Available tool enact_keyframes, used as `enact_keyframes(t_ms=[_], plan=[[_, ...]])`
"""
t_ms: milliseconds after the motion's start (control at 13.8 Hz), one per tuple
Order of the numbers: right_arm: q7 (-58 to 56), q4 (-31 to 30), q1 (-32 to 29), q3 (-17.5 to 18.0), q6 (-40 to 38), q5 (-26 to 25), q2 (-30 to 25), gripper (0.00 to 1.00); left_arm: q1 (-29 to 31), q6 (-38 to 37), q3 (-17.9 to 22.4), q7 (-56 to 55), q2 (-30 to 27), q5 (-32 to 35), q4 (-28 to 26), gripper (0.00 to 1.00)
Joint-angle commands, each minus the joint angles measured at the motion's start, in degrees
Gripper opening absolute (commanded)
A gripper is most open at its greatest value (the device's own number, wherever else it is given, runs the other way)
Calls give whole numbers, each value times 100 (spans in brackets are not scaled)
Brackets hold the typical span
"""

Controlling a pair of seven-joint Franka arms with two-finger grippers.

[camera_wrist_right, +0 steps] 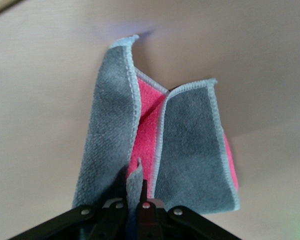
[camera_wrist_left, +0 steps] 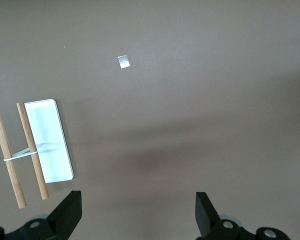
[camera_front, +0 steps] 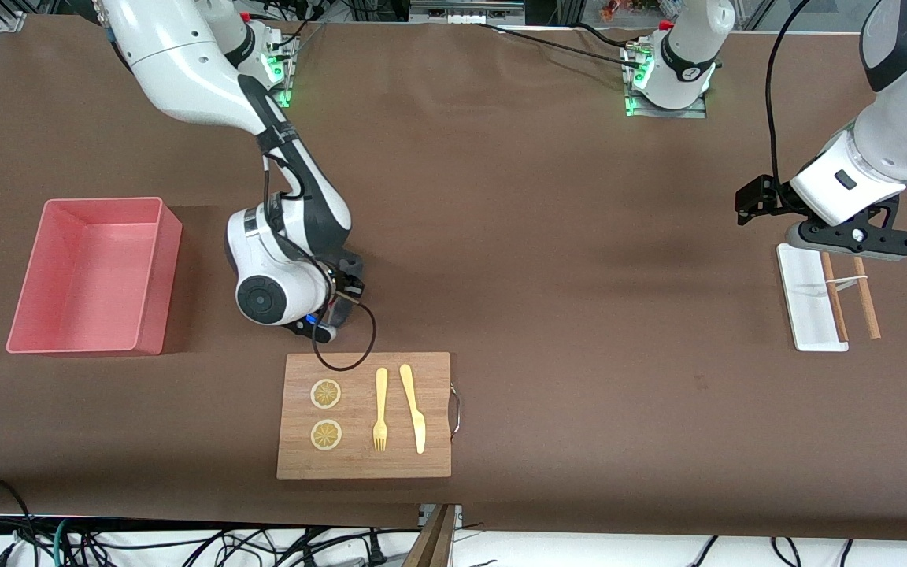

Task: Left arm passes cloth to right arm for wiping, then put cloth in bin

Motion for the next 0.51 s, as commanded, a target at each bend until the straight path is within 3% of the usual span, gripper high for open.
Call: enact_keyframes(t_ms=[0,218,435], plan=[[675,59,150,224,515,81,71,0,-73,18,120,-50,-87,-89,7,100],[1273,68,203,645,972,133,88,0,-117,-79,-38,-7,-131,-19,156,100],[1512,269,221,814,1168,485,80,0,-117,-79,-56,2,-131,-18,165,100]])
